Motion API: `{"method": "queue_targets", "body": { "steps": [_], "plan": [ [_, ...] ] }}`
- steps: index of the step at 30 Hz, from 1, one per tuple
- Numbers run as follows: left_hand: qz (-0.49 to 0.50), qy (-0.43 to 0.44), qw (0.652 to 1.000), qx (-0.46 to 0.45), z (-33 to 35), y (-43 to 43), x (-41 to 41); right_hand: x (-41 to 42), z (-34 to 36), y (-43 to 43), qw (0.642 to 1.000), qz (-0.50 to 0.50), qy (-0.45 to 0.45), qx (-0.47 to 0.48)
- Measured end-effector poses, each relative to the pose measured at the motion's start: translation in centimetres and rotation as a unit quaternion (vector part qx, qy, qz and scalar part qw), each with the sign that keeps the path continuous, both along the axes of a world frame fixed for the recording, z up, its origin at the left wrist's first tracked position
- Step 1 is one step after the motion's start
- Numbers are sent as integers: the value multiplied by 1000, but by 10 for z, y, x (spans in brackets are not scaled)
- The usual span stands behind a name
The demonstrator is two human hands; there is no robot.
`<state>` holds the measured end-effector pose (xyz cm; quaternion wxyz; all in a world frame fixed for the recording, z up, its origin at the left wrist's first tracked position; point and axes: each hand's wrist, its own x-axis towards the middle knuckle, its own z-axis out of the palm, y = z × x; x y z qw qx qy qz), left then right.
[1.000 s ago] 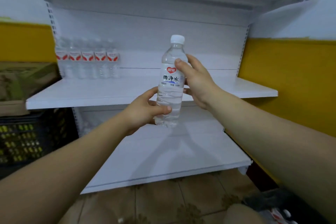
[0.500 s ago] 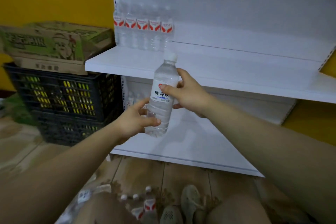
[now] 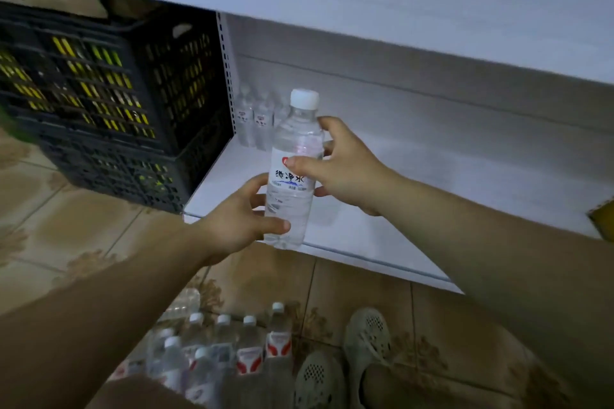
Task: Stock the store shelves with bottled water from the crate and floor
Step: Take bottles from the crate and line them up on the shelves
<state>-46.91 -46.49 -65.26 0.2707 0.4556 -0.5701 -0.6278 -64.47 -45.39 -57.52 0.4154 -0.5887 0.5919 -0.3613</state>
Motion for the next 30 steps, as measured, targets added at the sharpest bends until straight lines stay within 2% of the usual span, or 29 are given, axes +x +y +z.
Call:
{"method": "queue_targets", "body": {
  "steps": [8,13,17,22,26,28,30],
  "plan": [
    [-19,-29,999,-7,-84,-58,-39,-32,-88,-52,998,-9,57,-5],
    [-41,-45,998,-7,-123,-90,-51,-43,-129,-84,998,-54,31,5],
    [-97,-139,985,-40,-146,-126,-54,-49,-154,-109,997,-57,48,10],
    [-96,-351,928,-83,-200,-172,-45,-57,-190,-142,996,-74,56,4],
    [-118,-519,835,-140,-251,-197,-31,-58,-216,-169,995,-84,62,-6],
    [-119,-563,798,-178,-268,-203,-29,-56,-225,-181,994,-88,58,-11],
    [-105,-580,781,-204,-281,-203,-30,-53,-233,-195,995,-86,57,-20]
  ]
}}
